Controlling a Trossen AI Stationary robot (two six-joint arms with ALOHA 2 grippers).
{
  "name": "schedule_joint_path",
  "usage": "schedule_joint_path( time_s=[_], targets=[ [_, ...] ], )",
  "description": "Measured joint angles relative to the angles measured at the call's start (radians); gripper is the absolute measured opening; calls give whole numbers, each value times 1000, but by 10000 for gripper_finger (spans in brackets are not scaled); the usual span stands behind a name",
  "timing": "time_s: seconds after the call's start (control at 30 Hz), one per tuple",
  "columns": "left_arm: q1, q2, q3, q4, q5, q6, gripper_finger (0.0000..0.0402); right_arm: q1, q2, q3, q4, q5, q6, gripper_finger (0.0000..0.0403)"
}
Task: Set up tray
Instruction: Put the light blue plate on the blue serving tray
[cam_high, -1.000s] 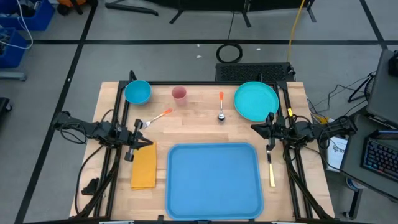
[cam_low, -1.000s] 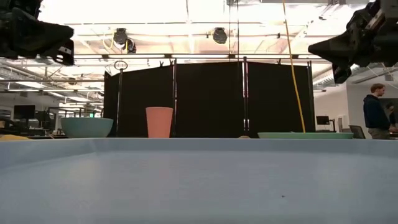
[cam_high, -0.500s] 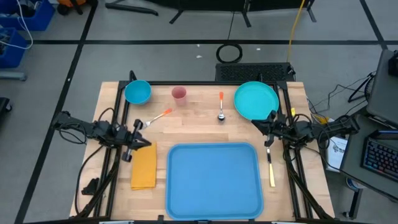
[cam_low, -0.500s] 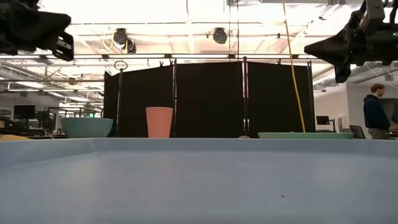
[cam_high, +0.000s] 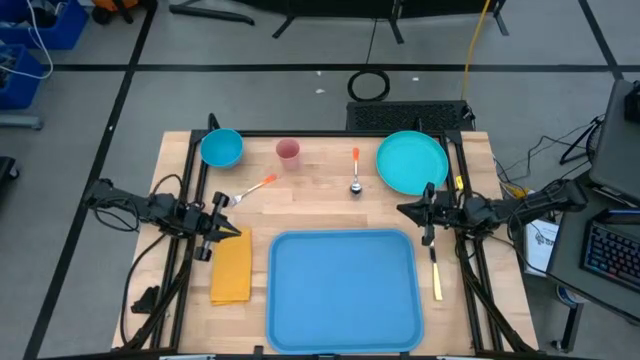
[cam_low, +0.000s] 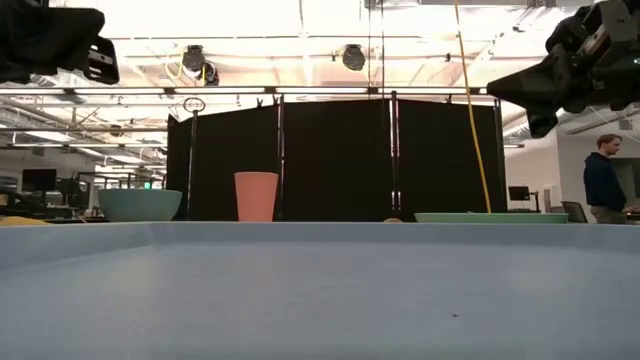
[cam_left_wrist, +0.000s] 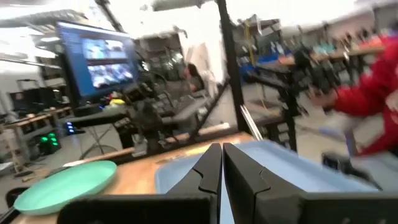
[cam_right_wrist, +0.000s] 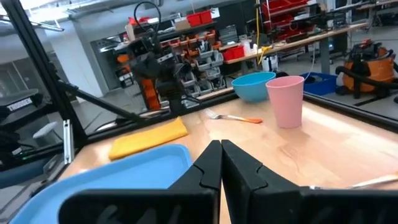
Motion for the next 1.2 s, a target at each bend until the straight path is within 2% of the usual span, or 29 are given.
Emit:
schedule_joint_path(
  time_s=[0.2,0.43,0.6,0.73,0.9,1.0,1.2],
  targets=[
    [0,0,0,34,-35,-70,21,0,106,0,78,0,6,14],
    [0,0,0,59,-28,-27,21,16,241,59,84,0,-73,88],
    [2,0,0,42,-58,15,21,49,352,193,49,4,-215,135],
    [2,0,0,57,-147,33,21,61,453,324,-137,43,-249,150],
    [2,0,0,51,-279,33,21,61,569,503,-441,169,-207,152],
    [2,0,0,40,-290,18,21,44,627,595,-618,162,-169,152],
    [2,0,0,23,-290,-21,21,-22,726,714,-926,155,40,151]
  ],
)
